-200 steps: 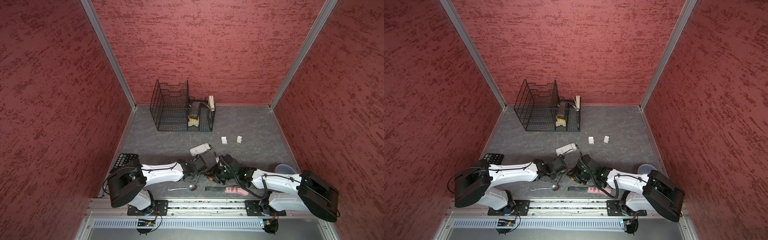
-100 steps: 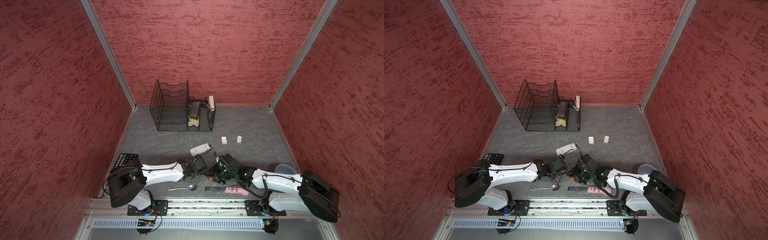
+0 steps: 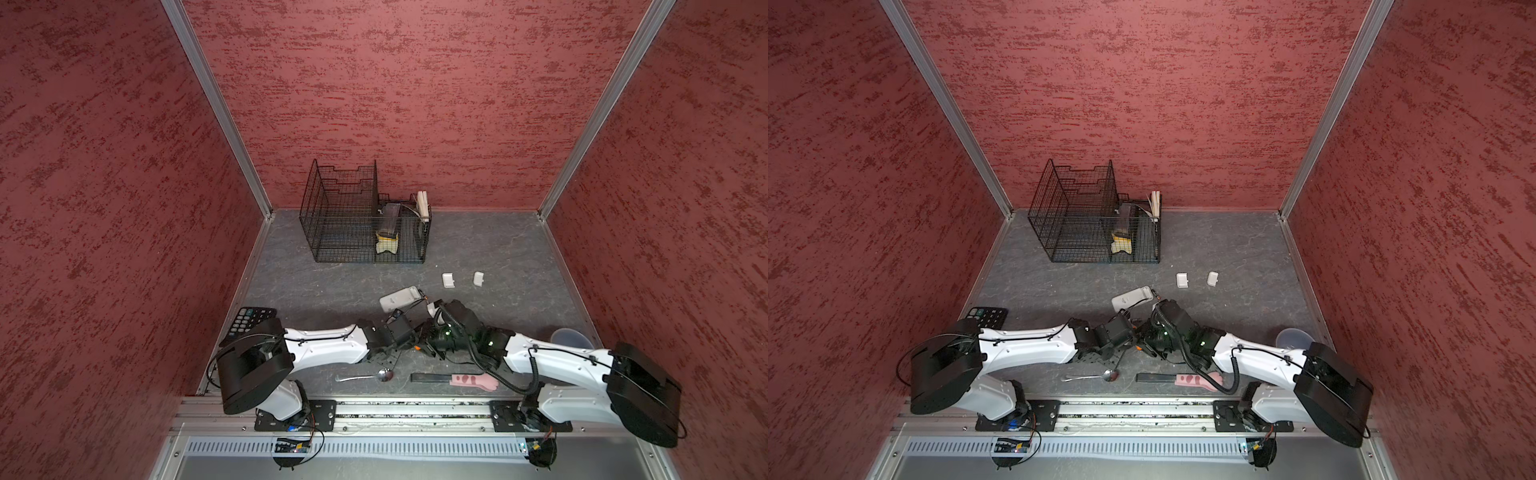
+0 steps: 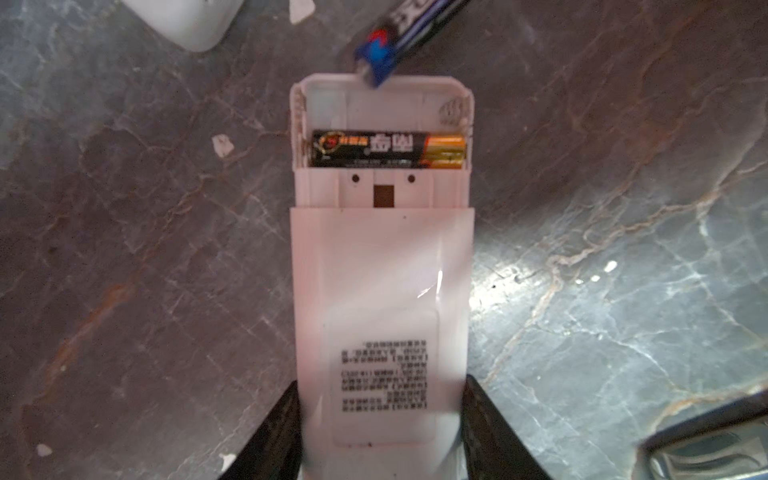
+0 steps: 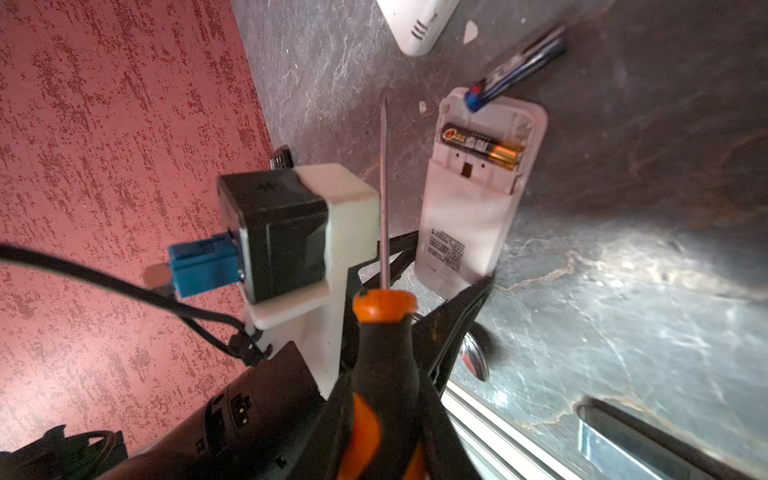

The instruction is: Unload the batteries from the remote control

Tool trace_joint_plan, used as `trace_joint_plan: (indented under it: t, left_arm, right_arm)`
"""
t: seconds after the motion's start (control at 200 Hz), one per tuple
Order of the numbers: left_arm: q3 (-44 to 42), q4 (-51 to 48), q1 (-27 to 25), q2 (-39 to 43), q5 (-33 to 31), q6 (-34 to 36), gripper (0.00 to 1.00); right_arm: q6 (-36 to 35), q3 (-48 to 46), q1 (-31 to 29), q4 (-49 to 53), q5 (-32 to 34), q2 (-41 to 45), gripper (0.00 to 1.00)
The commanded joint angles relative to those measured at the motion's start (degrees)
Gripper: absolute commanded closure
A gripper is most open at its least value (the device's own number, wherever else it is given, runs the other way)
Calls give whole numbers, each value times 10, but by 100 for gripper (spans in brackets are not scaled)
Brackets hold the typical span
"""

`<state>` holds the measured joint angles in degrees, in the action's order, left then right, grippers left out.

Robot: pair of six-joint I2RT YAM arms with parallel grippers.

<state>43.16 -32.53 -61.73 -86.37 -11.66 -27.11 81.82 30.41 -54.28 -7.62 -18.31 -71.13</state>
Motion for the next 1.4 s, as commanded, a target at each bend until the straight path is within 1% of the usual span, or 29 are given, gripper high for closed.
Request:
trace_joint_plan:
  t: [0.0,0.06,0.205,0.341,0.536,0.842,0.957,1.052,1.142,1.278,1.393]
  left_arm:
    - [-8,9,-7,-29,18,14,66]
    - [-6,6,-6,-29,17,13,61]
    - [2,-11,-5,-28,12,6,44]
    - [11,-37,-4,-25,3,-6,37]
    - [13,-68,-3,-16,-8,-54,33]
    - [5,-116,-2,-9,-33,-144,30]
    - [3,-128,3,-1,-43,-164,30]
    - [3,-122,14,3,-43,-165,30]
    - [6,-115,28,8,-39,-163,30]
    - [3,-95,50,26,-23,-158,30]
    - [5,-89,63,45,-10,-151,30]
  right_arm:
    - [11,-5,-2,-5,29,24,100]
    - [15,-14,-1,0,38,34,100]
    - [21,-40,4,3,56,61,100]
    - [17,-55,11,6,69,85,100]
    - [1,-61,24,12,69,103,100]
    - [-30,-50,49,17,43,102,100]
    - [-47,-35,55,21,32,90,100]
    - [-63,-22,57,31,18,78,100]
    - [-89,-5,60,64,0,72,100]
    - [-150,31,77,166,-27,76,100]
    - [-197,51,103,236,-72,86,100]
